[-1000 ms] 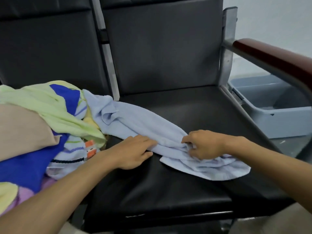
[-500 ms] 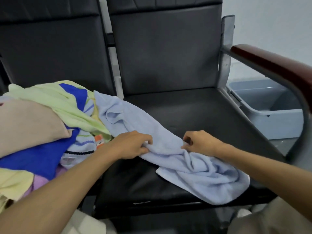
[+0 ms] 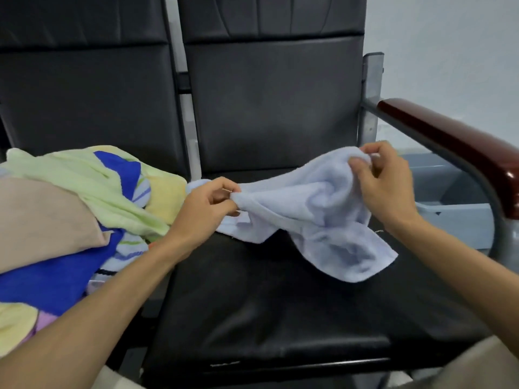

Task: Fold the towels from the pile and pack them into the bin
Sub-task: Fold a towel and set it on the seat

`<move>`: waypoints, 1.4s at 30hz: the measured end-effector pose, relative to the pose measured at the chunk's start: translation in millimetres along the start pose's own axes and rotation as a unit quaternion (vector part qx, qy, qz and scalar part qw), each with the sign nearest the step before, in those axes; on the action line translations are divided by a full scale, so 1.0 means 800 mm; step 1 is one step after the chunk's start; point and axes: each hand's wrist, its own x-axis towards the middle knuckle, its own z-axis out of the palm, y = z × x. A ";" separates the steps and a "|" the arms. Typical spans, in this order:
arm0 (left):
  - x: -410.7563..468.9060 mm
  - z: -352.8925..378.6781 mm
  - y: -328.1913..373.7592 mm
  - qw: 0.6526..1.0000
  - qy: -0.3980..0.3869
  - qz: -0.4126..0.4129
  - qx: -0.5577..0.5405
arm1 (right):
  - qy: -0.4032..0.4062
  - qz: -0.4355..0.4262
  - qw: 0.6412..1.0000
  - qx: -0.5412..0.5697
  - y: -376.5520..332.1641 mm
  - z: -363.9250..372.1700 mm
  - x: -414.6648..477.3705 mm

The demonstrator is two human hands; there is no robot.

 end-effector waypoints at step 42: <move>0.029 -0.041 0.106 0.917 0.024 -0.209 -0.338 | -0.124 0.292 0.912 0.259 -0.074 0.006 0.037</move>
